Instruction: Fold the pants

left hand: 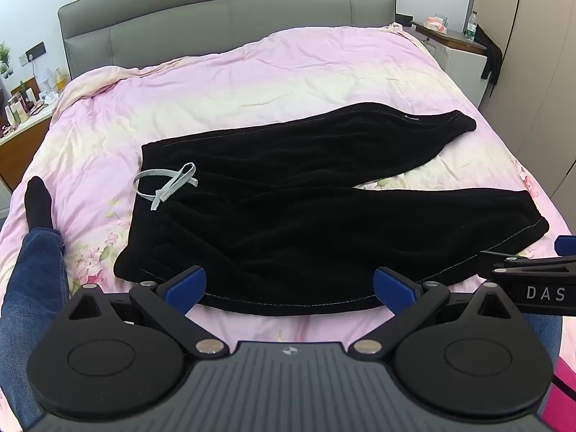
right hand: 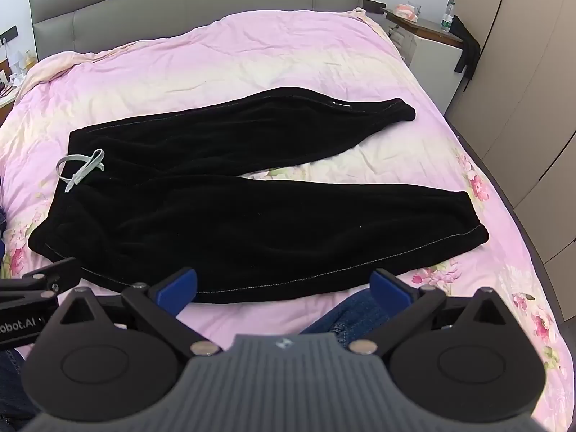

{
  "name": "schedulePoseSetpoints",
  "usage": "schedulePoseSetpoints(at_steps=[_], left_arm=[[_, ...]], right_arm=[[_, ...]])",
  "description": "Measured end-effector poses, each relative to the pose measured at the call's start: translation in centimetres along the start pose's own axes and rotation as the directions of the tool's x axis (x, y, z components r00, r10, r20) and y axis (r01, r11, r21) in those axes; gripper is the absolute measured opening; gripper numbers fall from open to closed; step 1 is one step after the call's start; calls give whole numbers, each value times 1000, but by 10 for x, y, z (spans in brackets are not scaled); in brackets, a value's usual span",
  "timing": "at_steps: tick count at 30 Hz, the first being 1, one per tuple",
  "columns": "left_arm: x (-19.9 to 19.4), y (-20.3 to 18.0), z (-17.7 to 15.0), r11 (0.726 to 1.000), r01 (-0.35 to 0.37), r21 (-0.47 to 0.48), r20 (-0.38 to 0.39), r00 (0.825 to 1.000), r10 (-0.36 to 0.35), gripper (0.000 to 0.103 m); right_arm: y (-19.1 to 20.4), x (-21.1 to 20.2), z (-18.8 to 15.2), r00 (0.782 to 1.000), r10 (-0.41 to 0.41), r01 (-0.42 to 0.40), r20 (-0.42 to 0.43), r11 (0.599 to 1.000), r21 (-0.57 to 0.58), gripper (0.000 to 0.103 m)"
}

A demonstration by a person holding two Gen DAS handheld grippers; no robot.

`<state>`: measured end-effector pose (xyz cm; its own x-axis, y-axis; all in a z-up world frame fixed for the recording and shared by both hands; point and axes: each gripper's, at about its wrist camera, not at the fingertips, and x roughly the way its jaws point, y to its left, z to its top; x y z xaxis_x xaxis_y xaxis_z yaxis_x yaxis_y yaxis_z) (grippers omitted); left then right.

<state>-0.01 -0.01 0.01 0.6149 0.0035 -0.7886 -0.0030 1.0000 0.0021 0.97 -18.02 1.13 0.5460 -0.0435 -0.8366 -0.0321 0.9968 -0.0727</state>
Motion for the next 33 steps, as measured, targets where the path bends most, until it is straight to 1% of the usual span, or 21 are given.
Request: schedulePoseSetpoints(at_steps=[8, 12, 22, 33], left_arm=[[-1, 1, -1, 1000, 3, 1, 10, 1000, -3, 103], [3, -4, -4, 1000, -2, 6, 8, 1000, 2, 103], [2, 0, -3, 1000, 2, 7, 4, 1000, -2, 103], [1, -6, -3, 1000, 2, 7, 2, 1000, -2, 103]], right_arm=[[0, 1, 0, 1000, 3, -3, 3, 1000, 0, 98], [-2, 0, -1, 1000, 5, -5, 5, 1000, 1, 98], [0, 3, 0, 1000, -1, 1, 1, 1000, -3, 98], [1, 3, 0, 1000, -1, 1, -2, 1000, -3, 98]])
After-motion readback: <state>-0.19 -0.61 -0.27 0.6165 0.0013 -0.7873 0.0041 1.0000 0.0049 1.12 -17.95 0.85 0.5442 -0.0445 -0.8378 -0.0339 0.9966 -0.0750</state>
